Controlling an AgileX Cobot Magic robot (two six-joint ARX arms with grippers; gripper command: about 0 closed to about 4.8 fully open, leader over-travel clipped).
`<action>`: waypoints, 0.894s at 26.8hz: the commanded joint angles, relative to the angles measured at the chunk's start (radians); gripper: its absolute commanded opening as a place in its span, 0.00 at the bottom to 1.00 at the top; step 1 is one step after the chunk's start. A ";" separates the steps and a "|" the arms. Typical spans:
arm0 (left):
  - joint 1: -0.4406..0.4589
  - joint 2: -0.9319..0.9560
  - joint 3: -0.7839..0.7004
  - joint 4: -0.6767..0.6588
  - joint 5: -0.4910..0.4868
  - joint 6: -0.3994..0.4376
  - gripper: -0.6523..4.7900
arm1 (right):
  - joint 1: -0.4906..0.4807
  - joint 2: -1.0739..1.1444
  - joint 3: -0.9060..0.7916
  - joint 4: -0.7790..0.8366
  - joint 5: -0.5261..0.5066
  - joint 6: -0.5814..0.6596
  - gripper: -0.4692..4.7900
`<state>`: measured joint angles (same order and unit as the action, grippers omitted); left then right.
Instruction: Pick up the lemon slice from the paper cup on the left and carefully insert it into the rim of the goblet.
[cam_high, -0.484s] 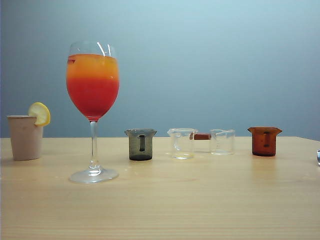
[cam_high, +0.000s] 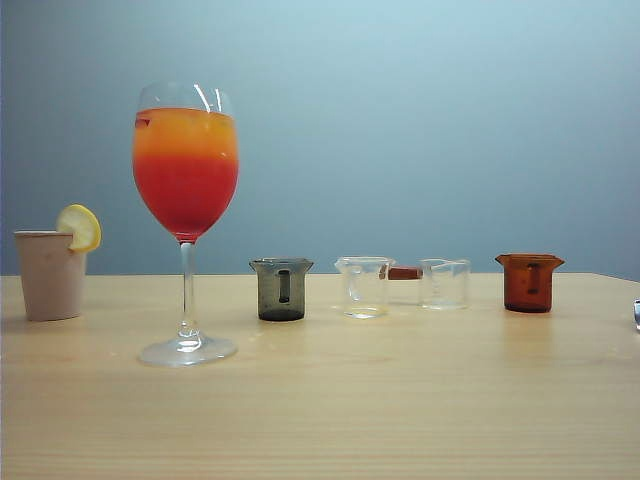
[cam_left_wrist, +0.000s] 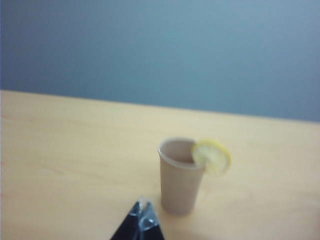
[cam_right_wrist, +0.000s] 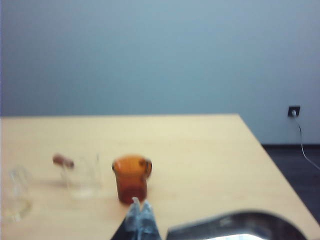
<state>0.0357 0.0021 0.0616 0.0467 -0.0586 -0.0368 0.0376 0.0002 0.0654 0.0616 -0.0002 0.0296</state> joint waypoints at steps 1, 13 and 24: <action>0.000 0.006 0.077 -0.081 -0.013 -0.008 0.11 | 0.001 0.000 0.080 -0.037 0.009 0.027 0.09; 0.000 0.167 0.300 -0.120 -0.013 -0.008 0.11 | 0.002 0.030 0.326 -0.237 0.002 0.061 0.08; 0.000 0.563 0.570 -0.120 0.138 0.004 0.11 | 0.008 0.287 0.556 -0.245 -0.183 0.106 0.08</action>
<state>0.0357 0.5339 0.6083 -0.0807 0.0345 -0.0383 0.0448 0.2646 0.5991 -0.2005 -0.1410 0.1322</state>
